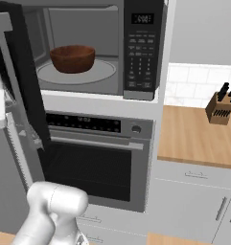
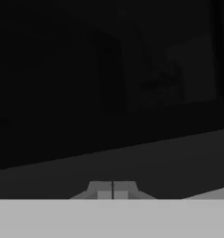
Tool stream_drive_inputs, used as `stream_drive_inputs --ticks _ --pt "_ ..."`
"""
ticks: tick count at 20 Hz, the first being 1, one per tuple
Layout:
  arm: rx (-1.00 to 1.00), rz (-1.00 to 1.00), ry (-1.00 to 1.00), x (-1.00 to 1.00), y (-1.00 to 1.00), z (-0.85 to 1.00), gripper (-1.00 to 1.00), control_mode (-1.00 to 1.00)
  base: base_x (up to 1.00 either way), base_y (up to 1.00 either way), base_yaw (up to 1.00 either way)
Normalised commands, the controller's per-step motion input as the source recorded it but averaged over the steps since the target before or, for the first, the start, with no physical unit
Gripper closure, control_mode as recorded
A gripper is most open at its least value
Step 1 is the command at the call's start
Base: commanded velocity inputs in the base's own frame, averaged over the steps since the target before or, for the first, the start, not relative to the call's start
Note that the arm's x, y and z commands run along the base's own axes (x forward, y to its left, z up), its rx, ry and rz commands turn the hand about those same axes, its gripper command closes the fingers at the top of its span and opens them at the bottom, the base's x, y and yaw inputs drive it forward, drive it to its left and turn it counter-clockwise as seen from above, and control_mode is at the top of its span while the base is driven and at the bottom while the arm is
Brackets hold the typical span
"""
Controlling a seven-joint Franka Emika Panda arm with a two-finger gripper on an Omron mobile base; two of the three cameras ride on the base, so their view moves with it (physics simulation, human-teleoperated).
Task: Open the microwave, place the bowl with waffle inside the microwave, then close the microwave door and turn it on.
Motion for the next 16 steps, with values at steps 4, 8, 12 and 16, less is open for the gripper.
stream_drive_inputs --ticks 4,8,12,16 --pt "0.27 0.53 -0.07 0.86 -0.25 0.52 1.00 -1.00 0.00 0.00 0.00" --pt "0.29 0.62 -0.02 0.97 -0.24 0.52 1.00 -1.00 0.00 0.00 0.00" --pt "0.26 0.57 0.00 1.00 -0.27 0.44 1.00 -1.00 0.00 0.00 0.00" --pt "0.23 0.57 0.01 1.00 -0.11 0.11 1.00 -1.00 0.00 0.00 0.00"
